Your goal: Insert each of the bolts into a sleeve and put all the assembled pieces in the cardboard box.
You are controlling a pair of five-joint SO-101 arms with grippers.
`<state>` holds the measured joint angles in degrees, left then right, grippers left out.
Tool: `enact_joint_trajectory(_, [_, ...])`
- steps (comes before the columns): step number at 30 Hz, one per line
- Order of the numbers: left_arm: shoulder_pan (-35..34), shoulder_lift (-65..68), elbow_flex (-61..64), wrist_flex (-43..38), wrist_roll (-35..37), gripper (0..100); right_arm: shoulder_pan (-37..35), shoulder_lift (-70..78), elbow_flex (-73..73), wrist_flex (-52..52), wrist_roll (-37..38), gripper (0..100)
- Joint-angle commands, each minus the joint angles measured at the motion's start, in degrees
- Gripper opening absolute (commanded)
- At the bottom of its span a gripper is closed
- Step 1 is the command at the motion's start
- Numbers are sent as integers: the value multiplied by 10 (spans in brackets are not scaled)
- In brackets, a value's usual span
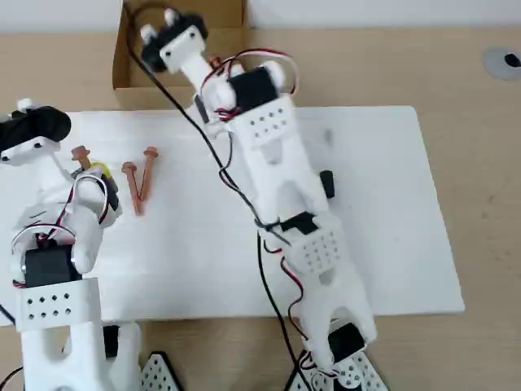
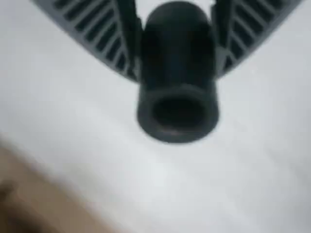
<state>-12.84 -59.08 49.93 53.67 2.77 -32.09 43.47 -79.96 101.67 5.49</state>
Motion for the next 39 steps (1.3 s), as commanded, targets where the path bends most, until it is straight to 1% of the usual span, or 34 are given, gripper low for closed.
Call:
enact_joint_trajectory(1, [-4,-14,-5,-35,3,5,9,-103,-79,7,4,10])
enact_joint_trajectory(4, [-4,-10,-4,-70,4,5,9,-153,-115,8,-1,10])
enact_joint_trajectory(7, [4,-9,-4,-117,4,5,10,-205,-124,9,-33,10])
enact_joint_trajectory(10, [33,-8,-4,-168,4,5,10,-251,-118,9,-49,10])
enact_joint_trajectory(12, [61,-8,4,-206,1,5,7,-279,-90,9,-58,10])
enact_joint_trajectory(14, [85,-8,18,-252,0,5,-1,-317,-40,11,-59,10])
enact_joint_trajectory(17, [104,-8,33,-308,0,5,-10,-394,87,11,-73,10])
enact_joint_trajectory(22, [101,-8,33,-345,0,6,-16,-540,352,-11,-127,10])
enact_joint_trajectory(27, [106,-8,32,-345,1,6,9,-662,597,-147,-145,10])
enact_joint_trajectory(30, [106,-7,30,-345,1,6,11,-735,772,-253,-142,10])
enact_joint_trajectory(33, [125,-7,31,-345,1,6,11,-815,939,-375,-142,10])
enact_joint_trajectory(36, [142,-8,33,-345,1,6,11,-898,1060,-476,-142,10])
enact_joint_trajectory(39, [146,-10,33,-345,0,6,11,-956,1141,-525,-142,10])
